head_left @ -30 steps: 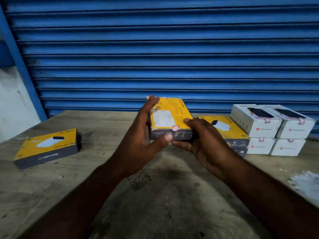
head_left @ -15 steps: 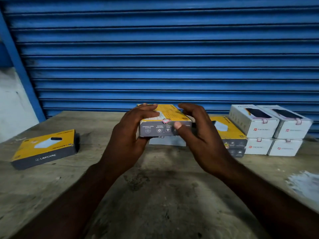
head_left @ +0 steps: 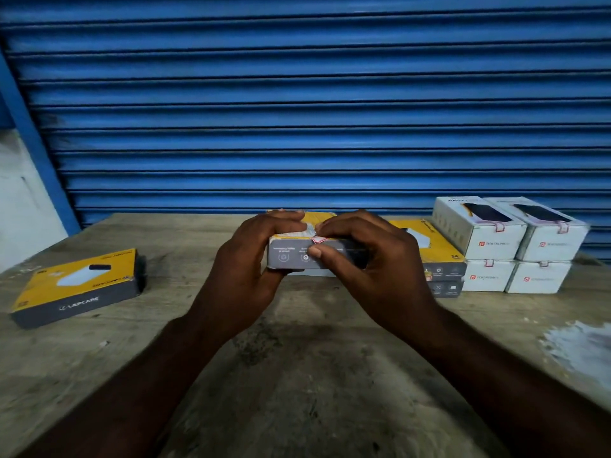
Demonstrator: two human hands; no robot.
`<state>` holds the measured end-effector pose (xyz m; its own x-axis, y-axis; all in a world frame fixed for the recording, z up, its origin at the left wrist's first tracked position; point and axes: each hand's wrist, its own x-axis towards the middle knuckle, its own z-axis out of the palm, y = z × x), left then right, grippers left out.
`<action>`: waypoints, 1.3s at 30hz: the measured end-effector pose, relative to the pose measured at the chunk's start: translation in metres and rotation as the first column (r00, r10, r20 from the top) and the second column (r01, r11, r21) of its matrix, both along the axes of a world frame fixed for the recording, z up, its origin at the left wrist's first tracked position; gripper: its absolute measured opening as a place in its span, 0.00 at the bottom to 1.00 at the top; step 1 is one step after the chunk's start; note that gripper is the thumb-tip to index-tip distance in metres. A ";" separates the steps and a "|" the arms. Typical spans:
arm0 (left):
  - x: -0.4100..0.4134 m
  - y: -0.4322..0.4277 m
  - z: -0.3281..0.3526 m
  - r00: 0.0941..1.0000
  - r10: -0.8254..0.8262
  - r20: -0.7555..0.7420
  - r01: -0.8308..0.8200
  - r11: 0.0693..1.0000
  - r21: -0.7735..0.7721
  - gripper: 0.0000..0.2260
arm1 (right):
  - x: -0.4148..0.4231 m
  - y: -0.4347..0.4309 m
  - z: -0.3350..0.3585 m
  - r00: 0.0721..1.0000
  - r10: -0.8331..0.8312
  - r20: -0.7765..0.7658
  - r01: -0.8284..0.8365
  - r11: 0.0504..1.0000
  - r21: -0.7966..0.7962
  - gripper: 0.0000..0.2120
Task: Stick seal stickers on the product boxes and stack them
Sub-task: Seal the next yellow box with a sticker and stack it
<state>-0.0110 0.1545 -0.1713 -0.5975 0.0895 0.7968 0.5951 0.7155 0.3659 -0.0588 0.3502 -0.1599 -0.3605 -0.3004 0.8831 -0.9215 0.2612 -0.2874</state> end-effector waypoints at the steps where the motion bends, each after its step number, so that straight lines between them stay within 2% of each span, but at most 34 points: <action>1: 0.000 0.000 0.000 1.000 0.001 0.003 -0.001 1.000 0.000 0.20 | 0.000 0.000 0.000 1.000 -0.004 -0.004 0.004 1.000 0.000 0.09; 8: 0.001 0.003 0.000 1.000 -0.001 0.001 0.001 0.999 -0.052 0.21 | -0.003 0.003 -0.002 0.998 -0.024 -0.050 0.025 1.000 0.013 0.07; 13: 0.000 0.001 -0.002 1.000 0.001 0.005 -0.001 0.998 -0.057 0.21 | 0.000 0.004 -0.001 1.000 0.019 0.015 -0.019 1.000 -0.011 0.13; 17: 0.001 0.002 0.000 1.000 0.010 -0.019 -0.011 0.999 -0.043 0.20 | 0.004 0.004 0.000 0.999 0.003 0.041 -0.003 1.000 0.010 0.11; 21: 0.001 0.002 0.000 1.000 0.009 -0.022 -0.010 0.999 -0.043 0.20 | 0.001 0.002 -0.001 0.997 -0.022 -0.079 0.023 1.000 0.014 0.06; 26: 0.002 0.003 0.001 0.999 0.024 -0.025 -0.025 0.998 -0.052 0.22 | 0.004 0.002 -0.001 0.993 -0.022 -0.115 0.023 1.000 0.004 0.05; 32: 0.003 0.005 0.000 0.999 0.013 -0.034 -0.014 0.998 -0.055 0.20 | 0.005 0.000 -0.002 1.000 0.026 -0.012 -0.027 0.998 -0.055 0.04; 39: 0.002 0.005 -0.001 1.000 0.002 0.005 -0.002 0.998 -0.056 0.17 | 0.006 -0.001 0.000 0.966 0.141 0.216 -0.103 0.979 -0.178 0.02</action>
